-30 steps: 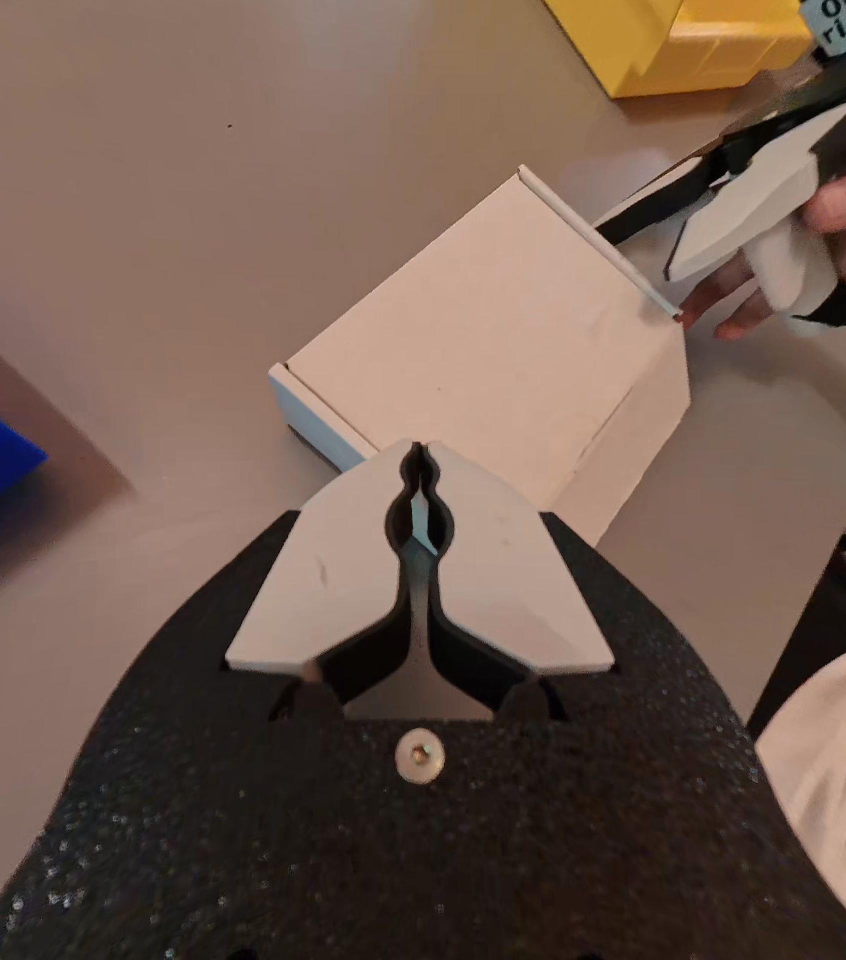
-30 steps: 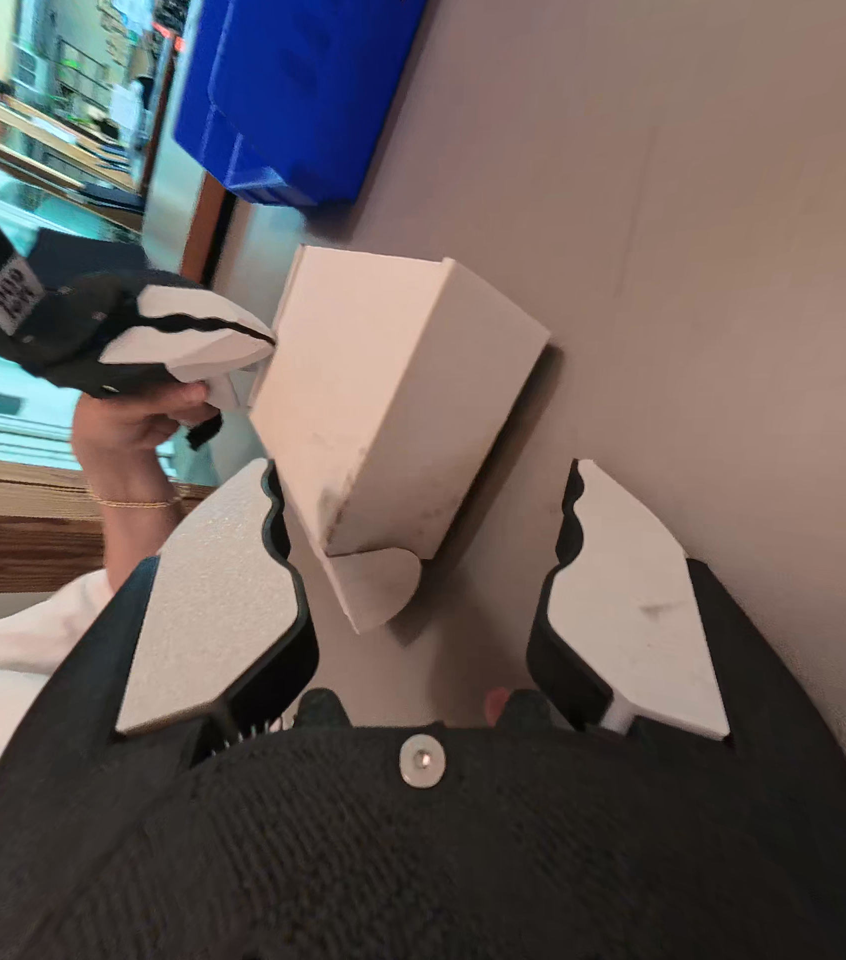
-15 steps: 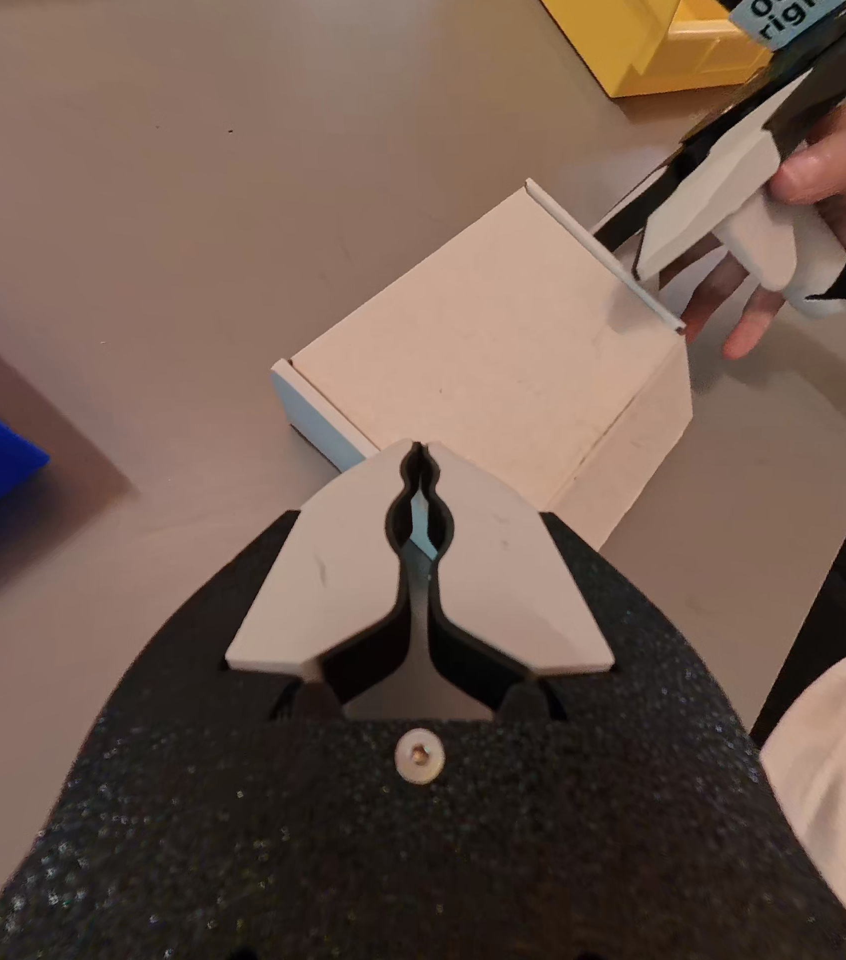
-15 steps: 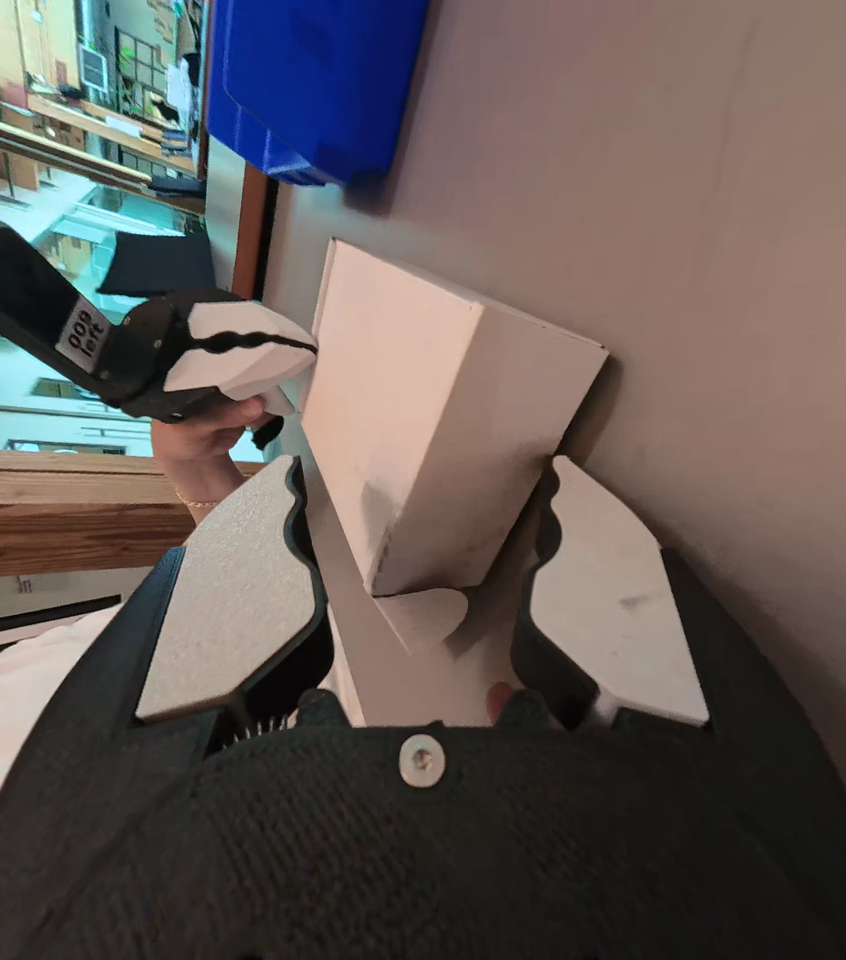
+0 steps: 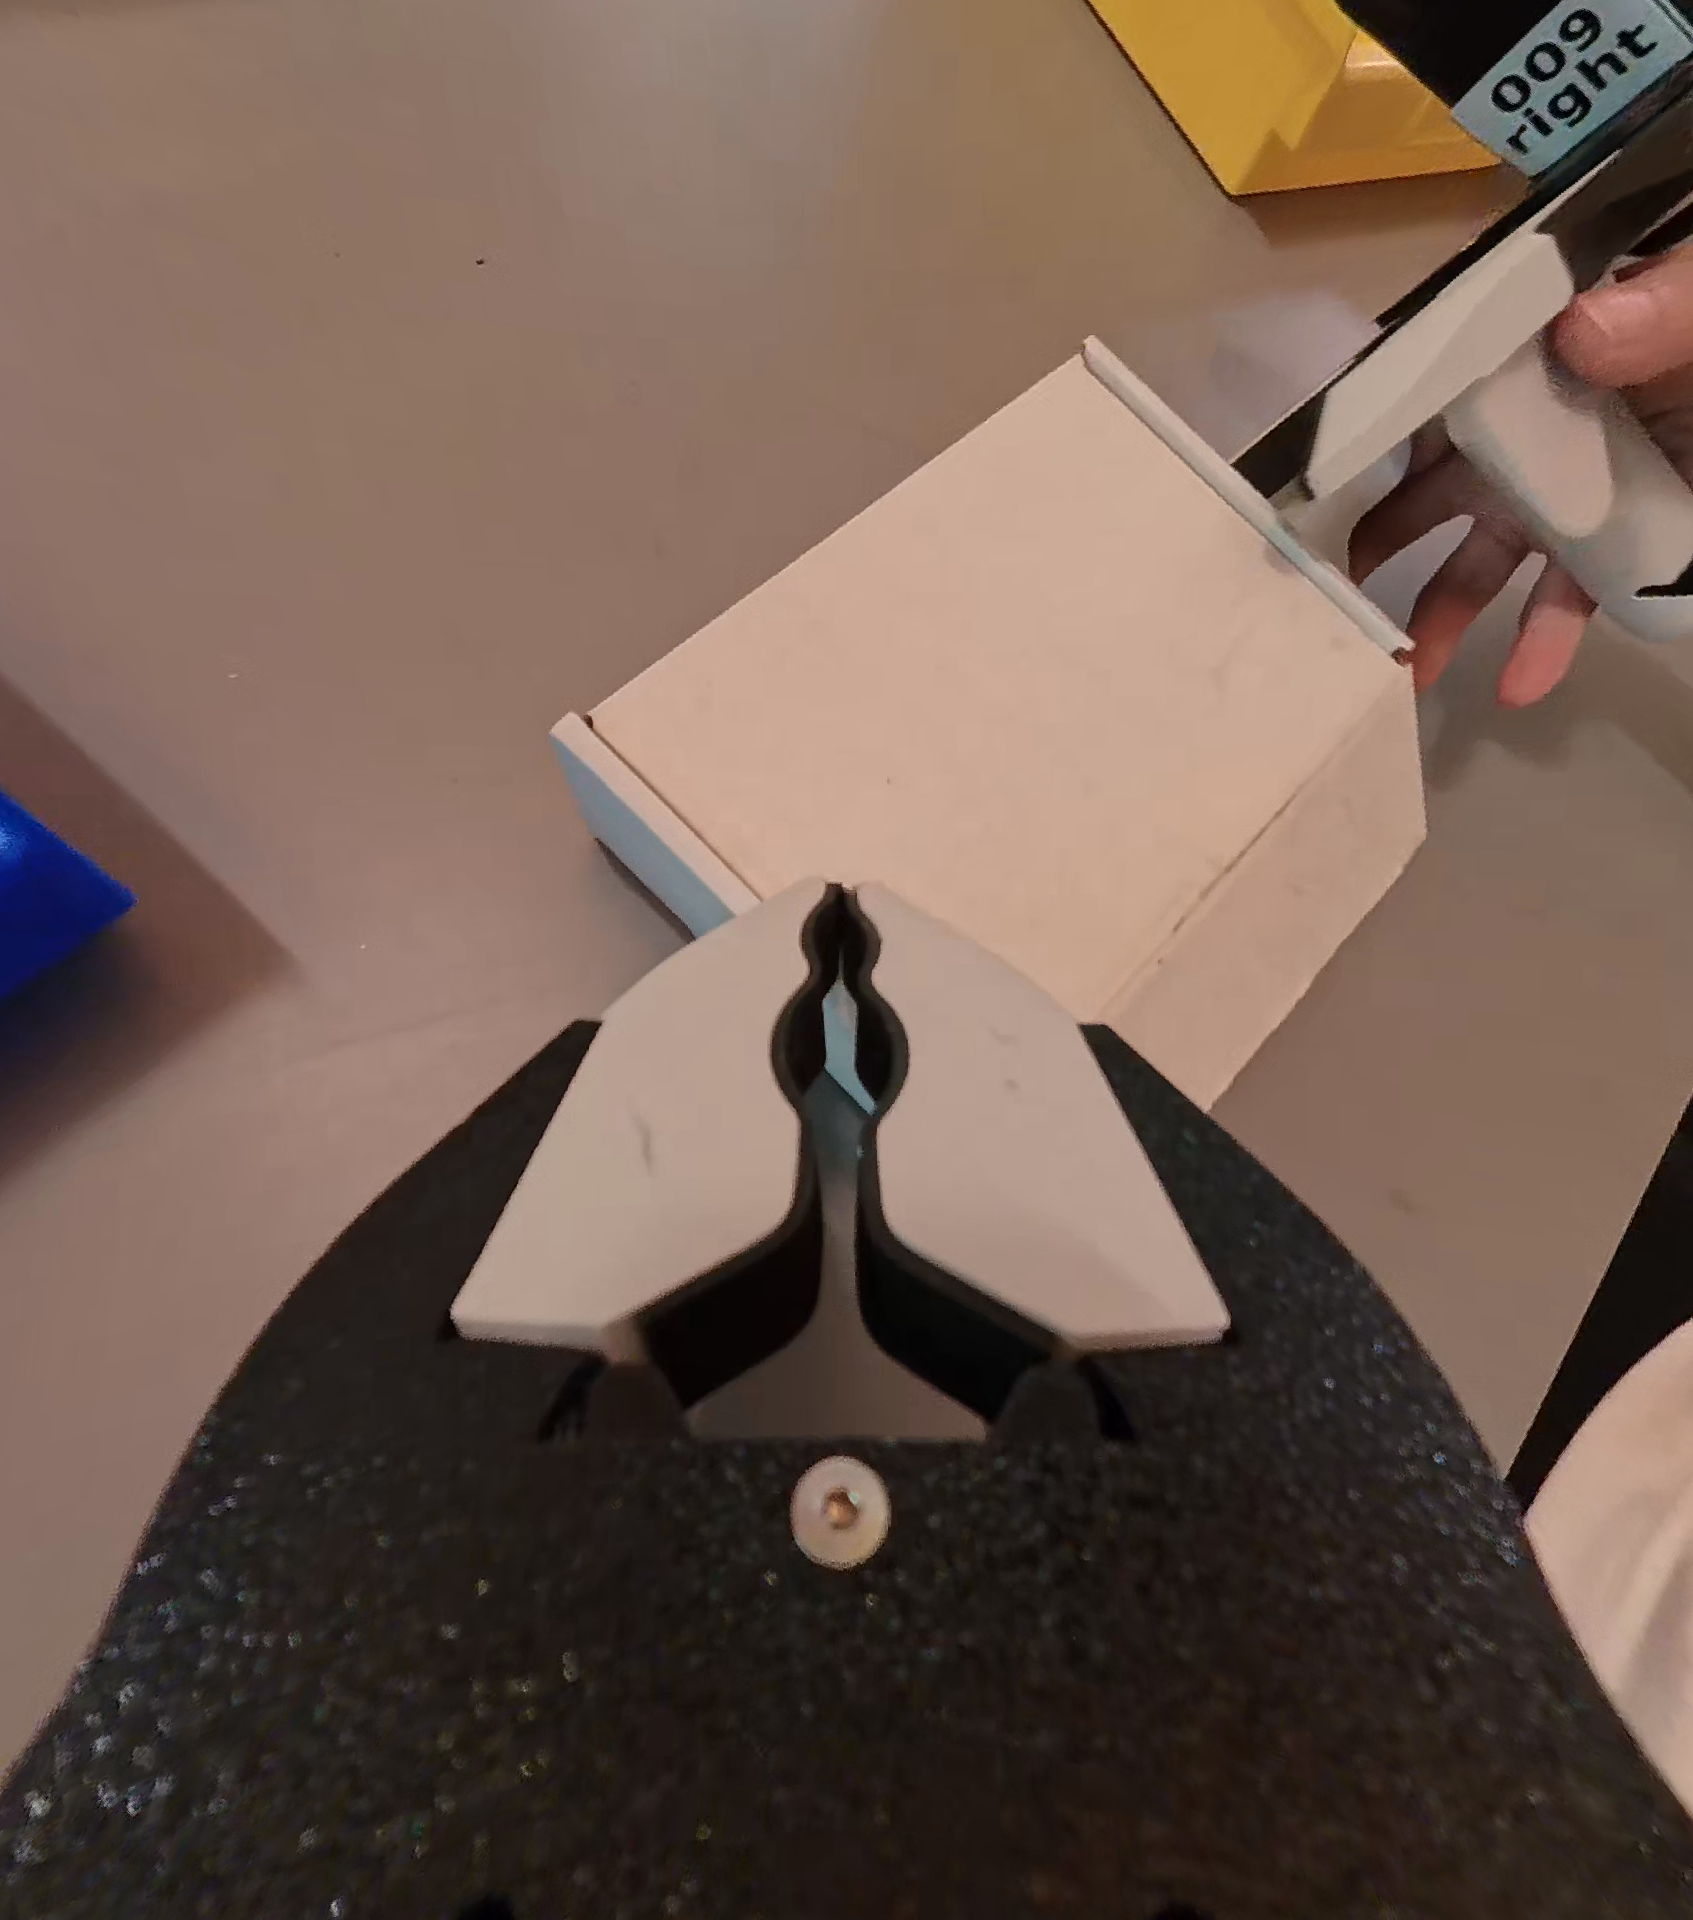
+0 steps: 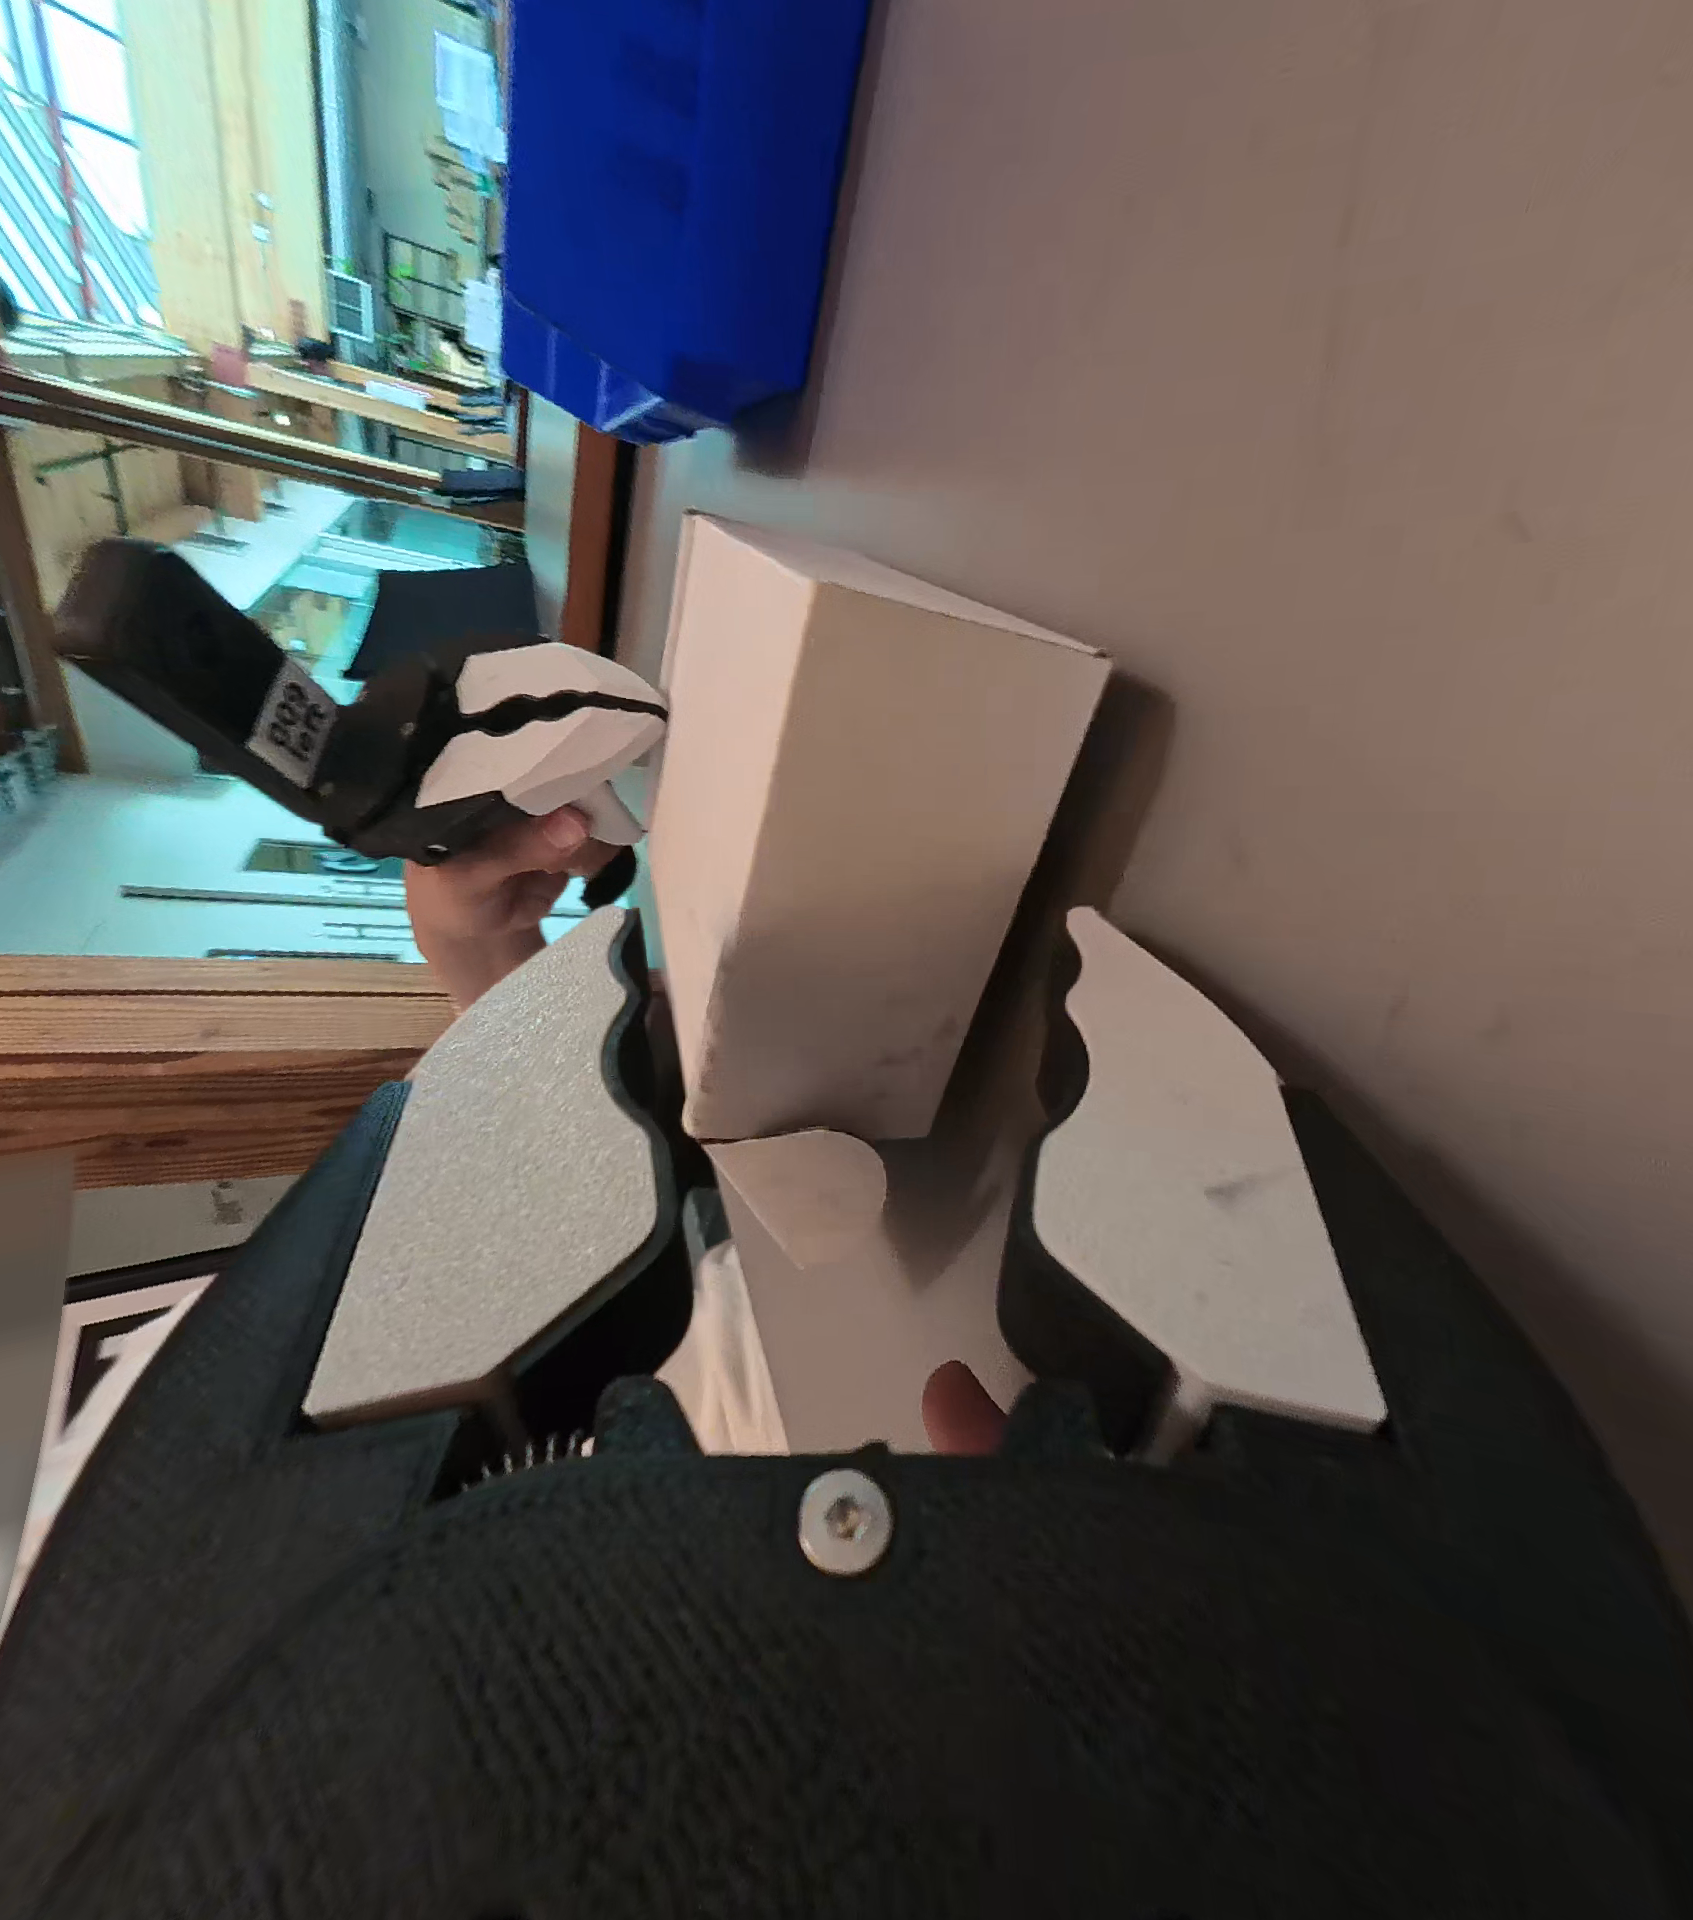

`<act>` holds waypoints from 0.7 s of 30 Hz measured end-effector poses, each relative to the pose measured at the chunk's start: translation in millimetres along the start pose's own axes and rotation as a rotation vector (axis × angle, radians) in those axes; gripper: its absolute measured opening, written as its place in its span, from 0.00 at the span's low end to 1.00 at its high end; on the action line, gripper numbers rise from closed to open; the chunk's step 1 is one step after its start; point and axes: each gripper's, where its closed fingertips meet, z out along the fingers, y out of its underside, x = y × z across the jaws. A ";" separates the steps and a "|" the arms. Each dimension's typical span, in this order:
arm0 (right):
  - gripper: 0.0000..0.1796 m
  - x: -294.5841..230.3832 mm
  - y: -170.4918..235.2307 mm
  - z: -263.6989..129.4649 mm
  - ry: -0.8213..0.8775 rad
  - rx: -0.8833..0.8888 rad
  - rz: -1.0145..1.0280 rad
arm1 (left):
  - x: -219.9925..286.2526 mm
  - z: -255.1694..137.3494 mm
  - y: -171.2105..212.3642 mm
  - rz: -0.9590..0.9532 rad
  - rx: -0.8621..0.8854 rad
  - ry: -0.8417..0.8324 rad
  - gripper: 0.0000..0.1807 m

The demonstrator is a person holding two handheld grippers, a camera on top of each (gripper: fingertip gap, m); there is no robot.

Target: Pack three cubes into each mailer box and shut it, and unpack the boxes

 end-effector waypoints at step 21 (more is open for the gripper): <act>0.38 -20.4 -2.7 33.7 -0.120 0.015 0.045 | 2.6 -32.0 -21.6 0.234 0.266 0.131 0.05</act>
